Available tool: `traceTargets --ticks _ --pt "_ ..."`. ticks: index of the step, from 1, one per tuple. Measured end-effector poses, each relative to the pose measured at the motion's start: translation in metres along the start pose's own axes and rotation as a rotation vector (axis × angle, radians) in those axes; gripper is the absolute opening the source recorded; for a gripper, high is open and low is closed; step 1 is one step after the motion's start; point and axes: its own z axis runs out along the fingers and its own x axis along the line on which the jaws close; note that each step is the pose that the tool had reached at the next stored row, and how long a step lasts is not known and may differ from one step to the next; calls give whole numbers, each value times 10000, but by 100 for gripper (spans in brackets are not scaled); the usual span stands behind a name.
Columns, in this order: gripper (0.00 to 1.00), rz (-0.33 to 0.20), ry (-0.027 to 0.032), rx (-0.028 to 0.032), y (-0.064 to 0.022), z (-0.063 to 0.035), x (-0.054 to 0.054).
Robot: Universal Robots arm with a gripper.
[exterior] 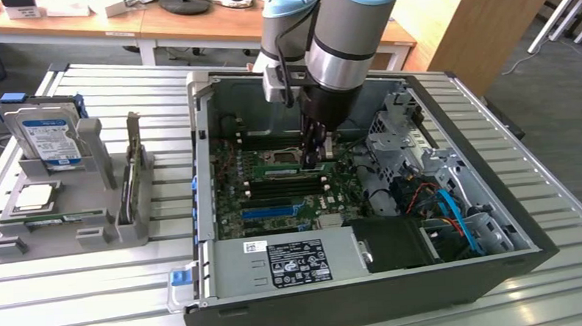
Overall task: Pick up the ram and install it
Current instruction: 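Insert the ram into the slot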
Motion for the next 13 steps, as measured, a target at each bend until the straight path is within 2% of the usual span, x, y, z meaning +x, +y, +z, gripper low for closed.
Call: traceTargets --ticks 8,13 --pt "12 -1 -1 0 -47 0 -1" --pt "12 0 -3 1 -49 6 -2"
